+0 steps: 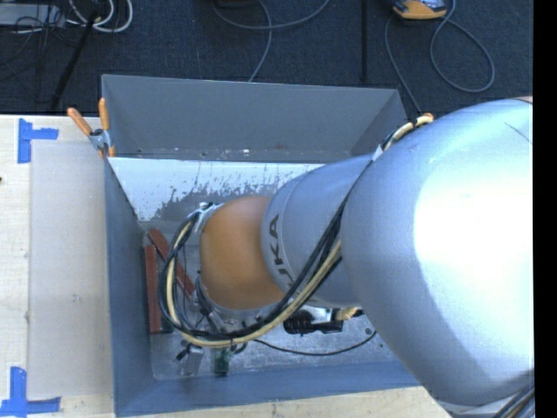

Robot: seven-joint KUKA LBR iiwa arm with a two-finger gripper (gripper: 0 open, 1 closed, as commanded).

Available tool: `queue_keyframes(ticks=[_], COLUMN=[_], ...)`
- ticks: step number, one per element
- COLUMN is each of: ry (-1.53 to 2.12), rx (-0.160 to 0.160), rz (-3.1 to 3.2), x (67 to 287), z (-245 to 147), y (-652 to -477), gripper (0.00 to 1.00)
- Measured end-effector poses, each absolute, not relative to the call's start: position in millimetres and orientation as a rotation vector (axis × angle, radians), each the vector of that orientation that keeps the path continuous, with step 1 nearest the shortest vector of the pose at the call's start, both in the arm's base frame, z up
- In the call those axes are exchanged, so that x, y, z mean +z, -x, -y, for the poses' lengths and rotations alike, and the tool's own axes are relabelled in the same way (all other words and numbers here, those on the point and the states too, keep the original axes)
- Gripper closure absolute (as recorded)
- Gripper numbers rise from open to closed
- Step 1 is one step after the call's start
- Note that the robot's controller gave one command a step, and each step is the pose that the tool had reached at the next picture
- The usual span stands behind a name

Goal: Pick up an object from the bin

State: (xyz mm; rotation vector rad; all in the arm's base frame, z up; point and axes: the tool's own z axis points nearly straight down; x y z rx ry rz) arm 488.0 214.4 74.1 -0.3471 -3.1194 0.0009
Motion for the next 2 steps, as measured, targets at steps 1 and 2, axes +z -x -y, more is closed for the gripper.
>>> queue_keyframes(ticks=[1,2], ry=[0.350,0.351], rx=[0.000,0.001], rz=[3.119,3.119], x=[74.1,74.1], z=[-214.4,-214.4], y=[-488.1,-488.0], gripper=[1.00,0.00])
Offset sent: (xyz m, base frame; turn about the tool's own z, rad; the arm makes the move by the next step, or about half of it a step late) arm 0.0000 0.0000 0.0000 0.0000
